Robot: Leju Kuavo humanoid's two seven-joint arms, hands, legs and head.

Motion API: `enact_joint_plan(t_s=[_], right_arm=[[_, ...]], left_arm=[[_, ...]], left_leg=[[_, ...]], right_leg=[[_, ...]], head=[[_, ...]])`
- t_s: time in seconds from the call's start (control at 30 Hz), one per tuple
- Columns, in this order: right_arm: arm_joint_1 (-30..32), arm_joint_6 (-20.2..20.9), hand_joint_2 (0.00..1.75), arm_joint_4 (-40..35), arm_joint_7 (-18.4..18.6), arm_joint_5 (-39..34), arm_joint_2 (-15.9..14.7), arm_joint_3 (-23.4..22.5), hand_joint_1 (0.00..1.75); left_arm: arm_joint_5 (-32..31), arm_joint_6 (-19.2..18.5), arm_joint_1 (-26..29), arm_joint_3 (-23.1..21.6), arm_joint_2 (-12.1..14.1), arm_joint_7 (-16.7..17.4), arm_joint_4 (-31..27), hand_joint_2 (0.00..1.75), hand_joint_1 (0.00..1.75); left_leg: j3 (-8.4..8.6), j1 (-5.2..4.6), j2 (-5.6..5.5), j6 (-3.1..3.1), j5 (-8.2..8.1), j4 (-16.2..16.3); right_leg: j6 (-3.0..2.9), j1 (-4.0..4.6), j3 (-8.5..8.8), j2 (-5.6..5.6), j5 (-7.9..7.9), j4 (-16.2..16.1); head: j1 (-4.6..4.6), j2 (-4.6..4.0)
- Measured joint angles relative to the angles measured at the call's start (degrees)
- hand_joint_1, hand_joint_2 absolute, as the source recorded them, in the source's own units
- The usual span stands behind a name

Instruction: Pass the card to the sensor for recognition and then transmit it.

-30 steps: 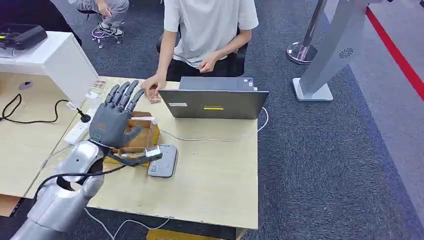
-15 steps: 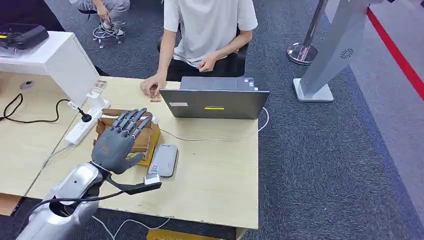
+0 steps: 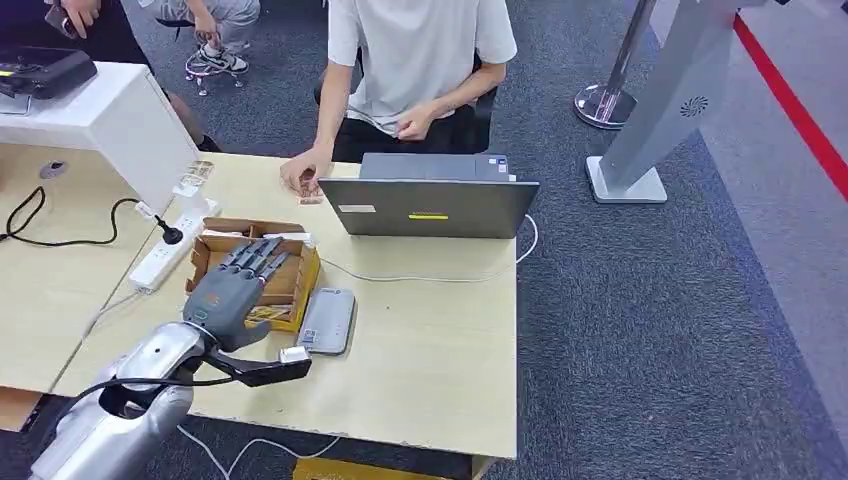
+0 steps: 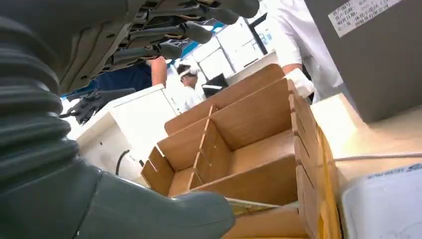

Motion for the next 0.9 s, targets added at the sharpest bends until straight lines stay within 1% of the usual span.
enact_joint_plan(t_s=[0.43, 0.53, 0.6, 0.67, 0.9], right_arm=[[0.1, 0.0, 1.75, 0.0, 0.1, 0.2, 0.0, -0.1, 0.0], [0.1, 0.0, 1.75, 0.0, 0.1, 0.2, 0.0, -0.1, 0.0], [0.1, 0.0, 1.75, 0.0, 0.1, 0.2, 0.0, -0.1, 0.0], [0.1, -0.2, 1.75, 0.0, 0.2, 0.2, 0.0, -0.1, 0.0], [0.1, -0.2, 1.75, 0.0, 0.3, 0.2, 0.0, -0.2, 0.0]], left_arm=[[0.9, -0.6, -0.1, 0.0, 0.2, 0.0, 1.1, 1.75, 0.0], [-0.2, -0.2, -0.1, 0.0, 0.4, 1.3, 1.1, 1.75, 0.0], [-2.0, 0.7, 0.0, 0.0, 0.3, 3.5, 1.1, 1.75, 0.0], [-3.0, 1.2, 0.2, 0.0, 0.2, 4.8, 1.1, 1.75, 0.0], [-3.8, 1.5, 0.8, 0.1, -0.4, 5.6, 1.1, 1.75, 0.0]], left_leg=[[0.0, 0.0, 0.0, 0.0, 0.0, 0.0], [0.0, 0.0, 0.0, 0.0, 0.0, 0.0], [0.0, 0.0, 0.0, 0.0, 0.0, 0.0], [0.0, 0.0, -0.01, 0.0, 0.0, 0.0], [0.0, 0.0, 0.0, 0.0, 0.0, 0.0]], right_leg=[[0.0, 0.0, 0.0, 0.0, 0.0, 0.0], [0.0, 0.0, 0.0, 0.0, 0.0, 0.0], [0.0, 0.0, 0.0, 0.0, 0.0, 0.0], [0.0, 0.0, 0.0, 0.0, 0.0, 0.0], [0.0, 0.0, 0.0, 0.0, 0.0, 0.0]], head=[[-0.02, 0.0], [-0.02, 0.0], [-0.02, 0.0], [-0.02, 0.0], [0.0, 0.0]])
